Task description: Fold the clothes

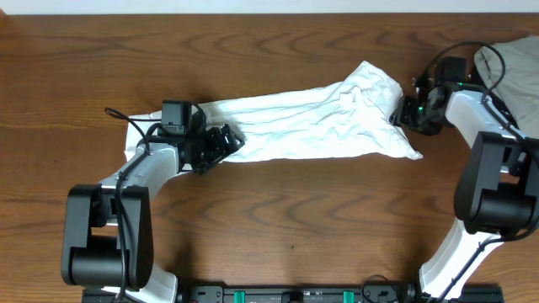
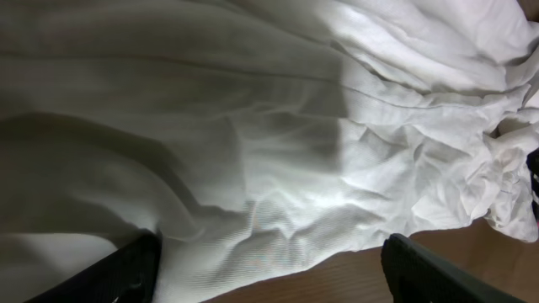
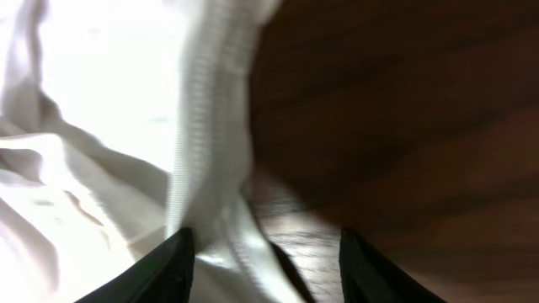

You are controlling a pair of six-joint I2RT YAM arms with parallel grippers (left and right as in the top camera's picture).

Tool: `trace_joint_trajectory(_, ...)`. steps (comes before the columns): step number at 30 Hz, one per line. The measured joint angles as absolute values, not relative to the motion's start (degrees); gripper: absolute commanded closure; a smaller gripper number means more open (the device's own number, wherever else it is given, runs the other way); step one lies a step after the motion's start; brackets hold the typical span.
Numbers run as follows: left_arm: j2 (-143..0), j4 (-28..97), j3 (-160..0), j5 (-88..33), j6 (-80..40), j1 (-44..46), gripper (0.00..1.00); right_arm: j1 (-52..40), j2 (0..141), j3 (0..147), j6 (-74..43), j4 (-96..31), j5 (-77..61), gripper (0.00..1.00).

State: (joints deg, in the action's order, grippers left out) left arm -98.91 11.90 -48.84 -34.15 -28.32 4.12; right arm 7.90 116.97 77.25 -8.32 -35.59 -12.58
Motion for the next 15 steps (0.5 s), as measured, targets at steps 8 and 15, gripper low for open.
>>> trace_joint_trajectory(8, -98.9, 11.9, -48.8, -34.2, -28.3, 4.1, 0.13, 7.6, 117.3, 79.2, -9.2, -39.8, -10.2, 0.48)
trace_joint_trajectory(15, -98.9, 11.9, -48.8, -34.2, -28.3, 4.1, 0.14, 7.6, 117.5, 85.3, -10.0, -46.7, -7.4, 0.45)
